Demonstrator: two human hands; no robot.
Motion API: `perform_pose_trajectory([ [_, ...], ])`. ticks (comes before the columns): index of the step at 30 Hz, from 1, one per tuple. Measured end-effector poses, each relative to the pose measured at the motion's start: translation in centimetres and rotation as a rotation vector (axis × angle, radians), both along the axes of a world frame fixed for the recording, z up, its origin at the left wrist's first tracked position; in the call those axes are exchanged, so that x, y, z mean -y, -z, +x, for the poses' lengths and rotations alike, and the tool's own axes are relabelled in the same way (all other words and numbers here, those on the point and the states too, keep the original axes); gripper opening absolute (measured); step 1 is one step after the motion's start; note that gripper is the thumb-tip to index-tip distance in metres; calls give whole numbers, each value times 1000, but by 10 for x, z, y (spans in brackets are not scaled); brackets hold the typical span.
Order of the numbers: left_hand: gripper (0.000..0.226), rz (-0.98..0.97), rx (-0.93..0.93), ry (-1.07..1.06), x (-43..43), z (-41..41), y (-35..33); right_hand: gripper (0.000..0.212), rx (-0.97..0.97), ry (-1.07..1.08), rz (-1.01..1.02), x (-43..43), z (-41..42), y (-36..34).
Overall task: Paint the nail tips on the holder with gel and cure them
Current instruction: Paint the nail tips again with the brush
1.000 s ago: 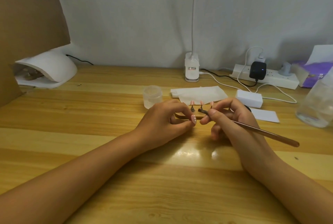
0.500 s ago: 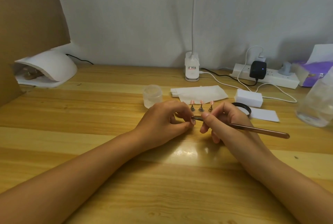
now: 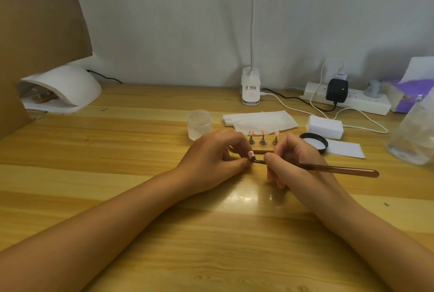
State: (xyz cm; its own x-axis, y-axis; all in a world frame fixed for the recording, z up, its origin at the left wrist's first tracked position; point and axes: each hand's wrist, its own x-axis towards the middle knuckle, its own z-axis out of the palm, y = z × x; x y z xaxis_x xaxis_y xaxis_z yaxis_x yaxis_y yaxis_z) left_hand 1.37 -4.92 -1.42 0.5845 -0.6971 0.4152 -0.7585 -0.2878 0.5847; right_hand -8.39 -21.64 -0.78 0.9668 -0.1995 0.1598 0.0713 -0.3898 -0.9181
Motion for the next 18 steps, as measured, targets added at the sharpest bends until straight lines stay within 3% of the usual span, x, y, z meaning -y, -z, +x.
perform_pose_trajectory([
  [6, 5, -24, -42, 2, 0, 0, 1, 10, 60, 39, 80, -1, -3, 0],
  [10, 4, -37, -74, -6, 0, 2, 3, 22, 89, 70, 153, -1, -5, -2],
  [18, 23, -77, -80, -10, -1, -1, 0, 27, 130, 22, 141, -5, -7, -6],
])
